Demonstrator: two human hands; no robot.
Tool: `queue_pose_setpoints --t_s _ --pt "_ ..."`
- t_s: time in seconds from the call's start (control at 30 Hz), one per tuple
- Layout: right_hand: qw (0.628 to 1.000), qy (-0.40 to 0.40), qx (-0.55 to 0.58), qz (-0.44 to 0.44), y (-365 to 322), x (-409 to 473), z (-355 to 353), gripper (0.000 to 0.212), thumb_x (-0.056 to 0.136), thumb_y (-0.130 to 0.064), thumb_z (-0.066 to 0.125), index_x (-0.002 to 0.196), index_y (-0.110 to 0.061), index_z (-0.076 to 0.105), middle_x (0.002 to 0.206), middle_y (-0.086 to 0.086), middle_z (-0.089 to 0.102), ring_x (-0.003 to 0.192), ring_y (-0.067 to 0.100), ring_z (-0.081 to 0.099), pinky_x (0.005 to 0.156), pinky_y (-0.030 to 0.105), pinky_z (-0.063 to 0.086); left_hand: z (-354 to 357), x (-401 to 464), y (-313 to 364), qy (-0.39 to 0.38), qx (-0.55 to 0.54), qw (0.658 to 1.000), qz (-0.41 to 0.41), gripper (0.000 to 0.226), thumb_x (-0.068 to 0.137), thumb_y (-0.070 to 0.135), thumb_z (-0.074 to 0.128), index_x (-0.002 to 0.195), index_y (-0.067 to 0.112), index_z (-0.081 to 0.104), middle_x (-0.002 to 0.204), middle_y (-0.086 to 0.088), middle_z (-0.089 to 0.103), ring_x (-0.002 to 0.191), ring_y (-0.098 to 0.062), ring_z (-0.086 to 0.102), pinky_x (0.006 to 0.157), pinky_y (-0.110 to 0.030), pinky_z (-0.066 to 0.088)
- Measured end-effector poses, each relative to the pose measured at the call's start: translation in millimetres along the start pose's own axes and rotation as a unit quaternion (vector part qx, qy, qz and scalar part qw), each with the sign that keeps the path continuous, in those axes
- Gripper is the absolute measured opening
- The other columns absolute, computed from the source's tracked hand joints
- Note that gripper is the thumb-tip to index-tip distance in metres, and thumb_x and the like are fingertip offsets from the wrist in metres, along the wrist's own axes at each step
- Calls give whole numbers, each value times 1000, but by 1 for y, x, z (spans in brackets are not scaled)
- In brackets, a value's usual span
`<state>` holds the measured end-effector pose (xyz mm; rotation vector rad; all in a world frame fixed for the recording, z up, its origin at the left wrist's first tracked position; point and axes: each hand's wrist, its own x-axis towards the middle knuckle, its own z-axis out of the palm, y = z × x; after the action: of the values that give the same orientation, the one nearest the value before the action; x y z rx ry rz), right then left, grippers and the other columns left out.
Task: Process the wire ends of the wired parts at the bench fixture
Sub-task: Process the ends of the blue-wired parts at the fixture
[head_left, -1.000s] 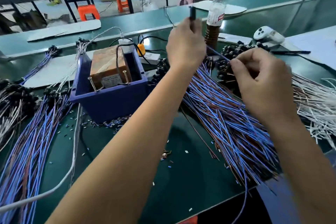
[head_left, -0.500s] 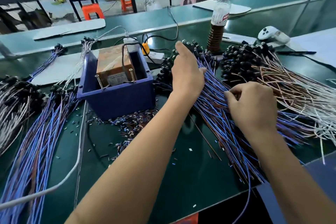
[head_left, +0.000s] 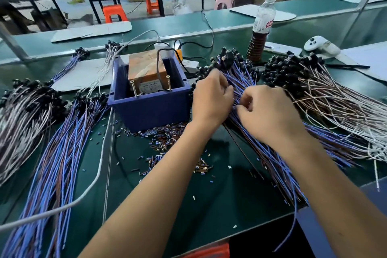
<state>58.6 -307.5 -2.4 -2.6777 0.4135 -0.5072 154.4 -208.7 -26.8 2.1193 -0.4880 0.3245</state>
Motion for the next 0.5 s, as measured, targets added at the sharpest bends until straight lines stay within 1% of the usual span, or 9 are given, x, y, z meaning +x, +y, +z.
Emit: queue_pose_setpoints --t_s 0.07,0.1,0.17,0.2,0.27,0.33,0.4,0.43,0.5 --pt "999 -46 -9 -23 -18 1 13 12 90 -28 68 95 -17 71 90 13 71 88 37 67 72 39 54 -19 -12 -12 -45 29 998 -23 6 86 18 70 81 15 67 74 2 66 75 -20 63 69 -36 53" --pt "997 -74 -9 -34 -27 2 21 12 89 -26 68 95 -16 72 92 14 71 90 38 67 73 40 55 -32 -18 -20 -75 55 995 -41 7 85 18 69 79 16 68 75 2 68 77 -20 64 69 -35 53" --pt "991 -126 6 -51 -47 -2 37 9 85 -23 70 90 -16 72 89 13 72 88 38 69 74 43 58 -58 -27 -36 -145 123 978 -81 9 87 16 66 80 15 69 81 -3 70 80 -24 65 69 -36 53" --pt "987 -145 16 -62 -60 -4 46 8 82 -22 71 88 -16 72 87 12 72 86 37 69 73 43 59 -75 -29 -45 -180 162 965 -103 11 89 15 63 79 15 69 82 -6 70 80 -27 66 66 -36 52" --pt "980 -175 31 -93 -86 -12 65 8 79 -20 71 86 -16 72 83 11 71 82 37 68 70 42 59 -107 -32 -65 -258 230 928 -138 18 90 14 60 73 14 66 75 -7 67 75 -28 62 56 -33 44" --pt "970 -203 45 -126 -112 -20 81 10 76 -15 70 86 -16 70 82 8 69 80 36 67 69 42 60 -137 -35 -81 -320 299 885 -157 22 91 15 63 69 12 60 70 -6 61 69 -27 57 53 -32 39" --pt "962 -214 68 -155 -137 -26 98 11 77 -14 69 87 -16 70 84 8 70 79 36 67 69 42 60 -165 -40 -97 -334 377 847 -170 14 89 17 66 77 11 62 79 -9 64 72 -28 57 62 -30 44" --pt "958 -214 81 -172 -150 -28 106 9 79 -15 69 88 -17 70 85 9 70 79 37 67 69 43 60 -178 -42 -103 -324 404 836 -181 9 88 16 66 81 11 63 86 -12 66 76 -29 57 67 -31 46" --pt "951 -217 98 -195 -178 -31 120 5 81 -14 69 85 -13 67 83 11 68 77 39 66 65 42 58 -199 -45 -114 -285 431 831 -205 14 87 13 63 75 12 57 93 -15 69 80 -31 58 71 -34 49"
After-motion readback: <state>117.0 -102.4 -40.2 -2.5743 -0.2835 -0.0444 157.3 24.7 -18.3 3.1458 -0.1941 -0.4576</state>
